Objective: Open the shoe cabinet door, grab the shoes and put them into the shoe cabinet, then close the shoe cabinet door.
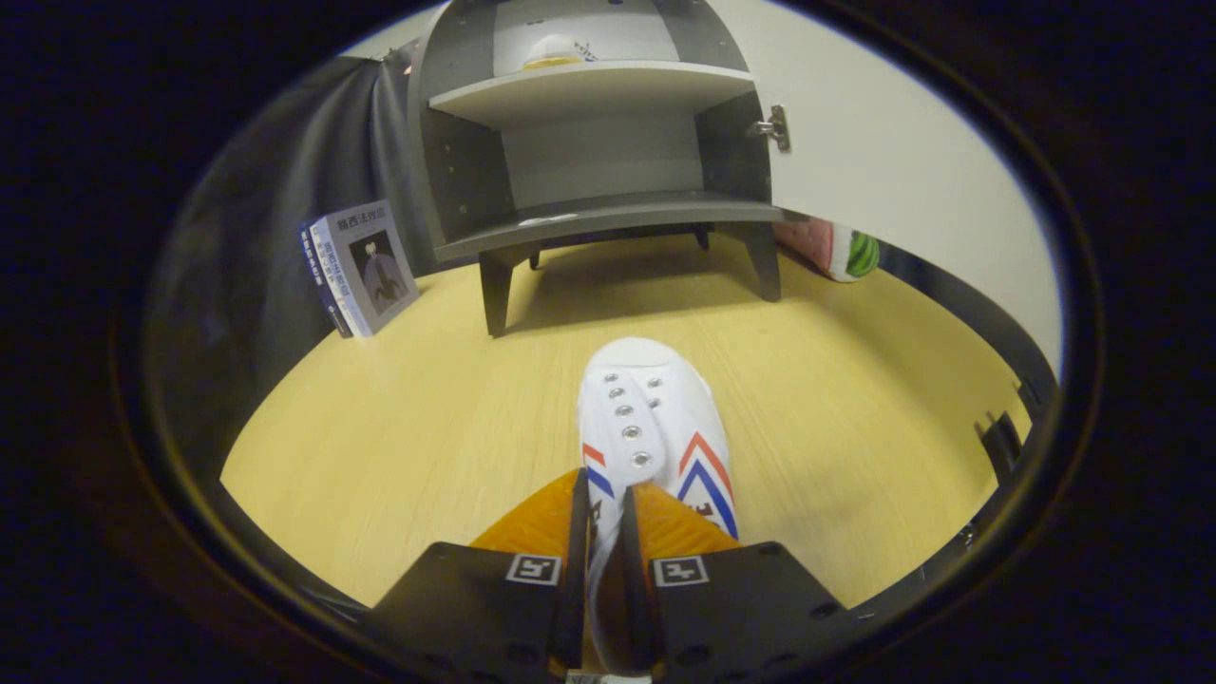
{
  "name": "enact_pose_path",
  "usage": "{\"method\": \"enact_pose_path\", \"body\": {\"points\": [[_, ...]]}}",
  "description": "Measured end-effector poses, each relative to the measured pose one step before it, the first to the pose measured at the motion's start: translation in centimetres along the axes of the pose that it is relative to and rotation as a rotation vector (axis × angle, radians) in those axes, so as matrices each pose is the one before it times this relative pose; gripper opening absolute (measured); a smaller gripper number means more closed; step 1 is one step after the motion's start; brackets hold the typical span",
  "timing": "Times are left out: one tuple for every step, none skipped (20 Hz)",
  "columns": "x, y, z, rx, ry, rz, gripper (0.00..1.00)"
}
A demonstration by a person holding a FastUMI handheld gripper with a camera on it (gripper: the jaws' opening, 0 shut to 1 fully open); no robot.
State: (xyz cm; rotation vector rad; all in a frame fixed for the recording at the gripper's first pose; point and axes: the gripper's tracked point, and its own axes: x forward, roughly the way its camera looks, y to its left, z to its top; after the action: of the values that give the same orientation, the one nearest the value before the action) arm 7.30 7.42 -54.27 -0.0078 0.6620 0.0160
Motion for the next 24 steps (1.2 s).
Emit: {"method": "enact_pose_path", "body": {"points": [[0.062,-0.033,-0.047,-0.00598,-0.00531,0.00471,0.23],[0.029,0.019,0.069,0.0034,-0.00998,0.00469,0.22],[0.084,0.102,0.02,0.01012,-0.00341,0.00807,0.2],[-0.056,-0.068,-0.153,0.00986,0.00983,0.00683,0.2],[0.056,0.055,-0.013,0.00133,0.00154,0.00386,0.19],[-0.2,0.192,0.105,-0.00777,-0.00288,0.01079,0.17],[0.772,0.075,-0.096,-0.01625,-0.00044,-0.00648,0.15],[-0.616,-0.189,-0.101,-0.01515,0.00399,-0.00437,0.14],[0.512,0.102,-0.075,-0.00932,0.00136,0.00467,0.12],[-0.195,-0.007,0.124,0.00503,0.00576,0.00535,0.05],[-0.165,0.057,-0.039,0.00586,0.00136,0.0081,0.04],[-0.232,0.089,-0.018,0.00484,0.00411,0.00617,0.04],[-0.105,-0.03,0.062,-0.00086,0.00126,0.00286,0.04],[-0.054,0.038,0.092,-0.00526,-0.00081,-0.00083,0.03],[0.002,0.029,0.04,-0.00575,0.00074,-0.00237,0.03],[-0.073,0.068,0.099,-0.01103,0.00104,-0.00354,0.03],[-0.125,0.0,0.105,-0.01814,0.00308,-0.00423,0.03],[-0.279,-0.042,0.479,-0.01053,-0.00541,-0.00541,0.03],[-0.154,0.205,0.625,0.00066,-0.01663,-0.00112,0.03],[-0.172,0.136,0.673,0.00472,-0.00995,0.00499,0.02],[-0.049,-0.317,0.745,0.00224,-0.00637,-0.00181,0.02],[-0.296,-0.374,0.738,-0.00161,-0.00557,-0.002,0.02],[-0.318,-0.129,0.792,-0.00185,-0.01072,-0.00244,0.02],[-0.377,-0.121,0.677,0.00164,-0.00243,-0.00129,0.02]]}}
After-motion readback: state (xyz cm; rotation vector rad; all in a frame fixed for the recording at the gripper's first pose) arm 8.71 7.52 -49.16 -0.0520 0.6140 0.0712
